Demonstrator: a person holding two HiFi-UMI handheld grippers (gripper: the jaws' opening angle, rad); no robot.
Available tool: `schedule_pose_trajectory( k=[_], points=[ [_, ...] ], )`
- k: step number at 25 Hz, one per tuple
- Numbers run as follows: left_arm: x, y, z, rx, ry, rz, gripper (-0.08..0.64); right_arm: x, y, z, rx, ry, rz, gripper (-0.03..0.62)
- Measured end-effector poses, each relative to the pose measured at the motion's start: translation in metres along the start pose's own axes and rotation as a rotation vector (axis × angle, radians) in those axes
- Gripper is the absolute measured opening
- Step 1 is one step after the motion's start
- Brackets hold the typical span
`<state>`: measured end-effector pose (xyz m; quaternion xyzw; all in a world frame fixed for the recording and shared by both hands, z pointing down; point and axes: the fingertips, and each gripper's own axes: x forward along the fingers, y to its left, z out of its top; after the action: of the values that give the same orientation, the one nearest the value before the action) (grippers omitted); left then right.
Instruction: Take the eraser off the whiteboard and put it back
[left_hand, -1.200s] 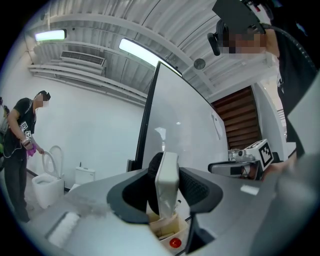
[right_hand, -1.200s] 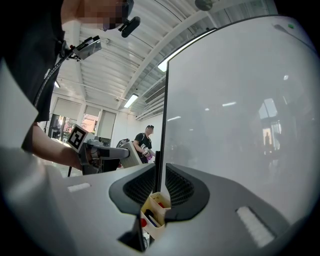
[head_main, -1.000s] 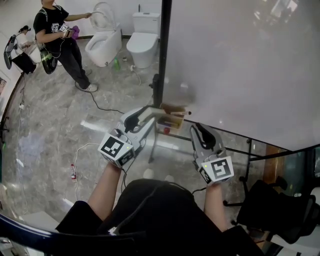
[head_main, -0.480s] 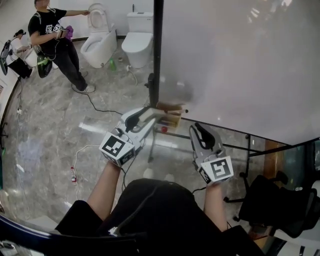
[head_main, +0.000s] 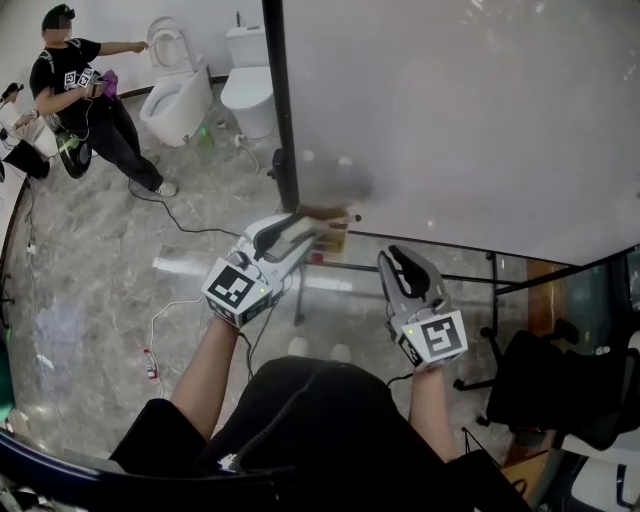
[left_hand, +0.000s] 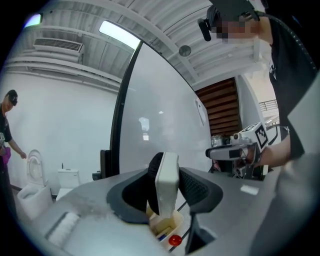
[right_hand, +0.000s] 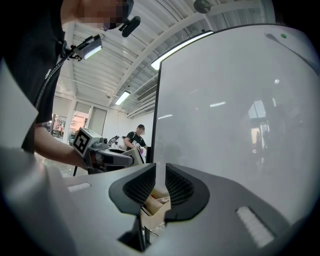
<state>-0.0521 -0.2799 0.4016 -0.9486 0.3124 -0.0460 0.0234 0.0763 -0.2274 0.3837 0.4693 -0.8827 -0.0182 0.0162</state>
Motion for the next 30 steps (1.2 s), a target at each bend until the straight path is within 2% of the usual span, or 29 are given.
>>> schedule_pose_trajectory(
  k=[22,30],
  points=[
    [0.056,-0.038,-0.064,0.308,0.275,-0.286,0.184,-0.025,-0.025,-0.012,0.024,0.034,-0.156,0.067],
    [0.069,-0.043,-0.102,0.357,0.371,-0.337,0.186,-0.032,-0.034,-0.018,0.033,0.042,-0.208,0.067]
  ],
)
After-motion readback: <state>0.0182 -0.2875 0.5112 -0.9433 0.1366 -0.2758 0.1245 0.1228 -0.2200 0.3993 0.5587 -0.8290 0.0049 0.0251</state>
